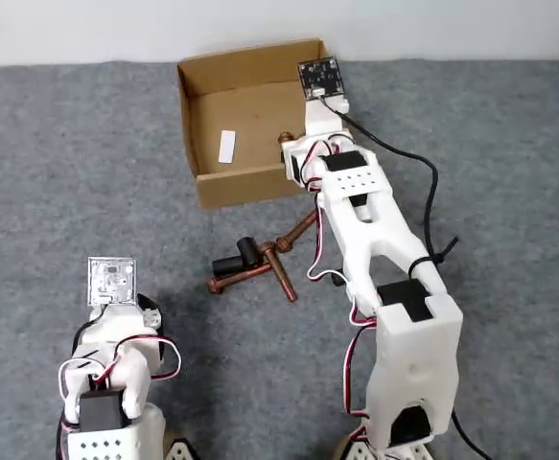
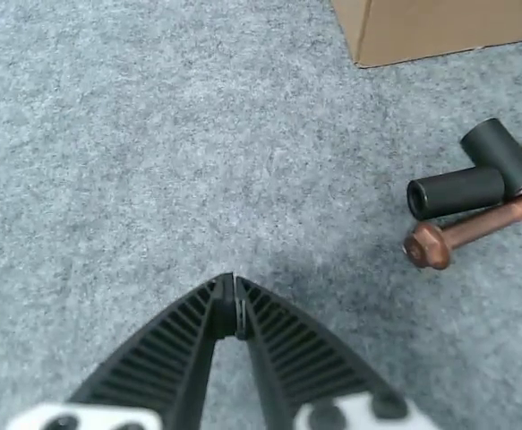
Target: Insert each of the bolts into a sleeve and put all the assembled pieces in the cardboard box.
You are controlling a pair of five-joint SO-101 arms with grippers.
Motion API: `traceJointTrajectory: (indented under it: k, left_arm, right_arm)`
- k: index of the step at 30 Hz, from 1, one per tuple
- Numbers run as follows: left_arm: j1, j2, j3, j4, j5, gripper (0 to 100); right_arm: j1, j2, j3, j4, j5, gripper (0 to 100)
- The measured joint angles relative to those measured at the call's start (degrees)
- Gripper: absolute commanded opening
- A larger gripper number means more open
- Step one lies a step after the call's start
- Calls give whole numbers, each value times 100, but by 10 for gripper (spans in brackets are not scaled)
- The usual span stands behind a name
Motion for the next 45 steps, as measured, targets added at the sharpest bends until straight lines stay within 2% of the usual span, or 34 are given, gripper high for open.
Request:
traceJointTrajectory:
  k: [7, 14, 17, 29, 32, 35, 45]
  left_arm:
    - [0, 0, 0, 0, 0, 5]
    - [0, 0, 0, 0, 0, 5]
    - [0, 0, 0, 0, 0, 5]
    - [0, 0, 0, 0, 0, 5]
    - [0, 0, 0, 0, 0, 5]
    - [0, 0, 0, 0, 0, 5]
    - [0, 0, 0, 0, 0, 5]
  right_arm:
    - [18, -369, -88, 580, 0, 213]
    - [-53, -1327, -88, 1846, 0, 5]
    - [-105, -1705, -88, 2453, -9, 32]
    - [-114, -2295, -88, 5116, 44, 32]
    - [-105, -2295, -88, 5741, 475, 32]
    - [-105, -2295, -88, 6251, 1222, 32]
    - [299, -2936, -18, 6330, 3191, 38]
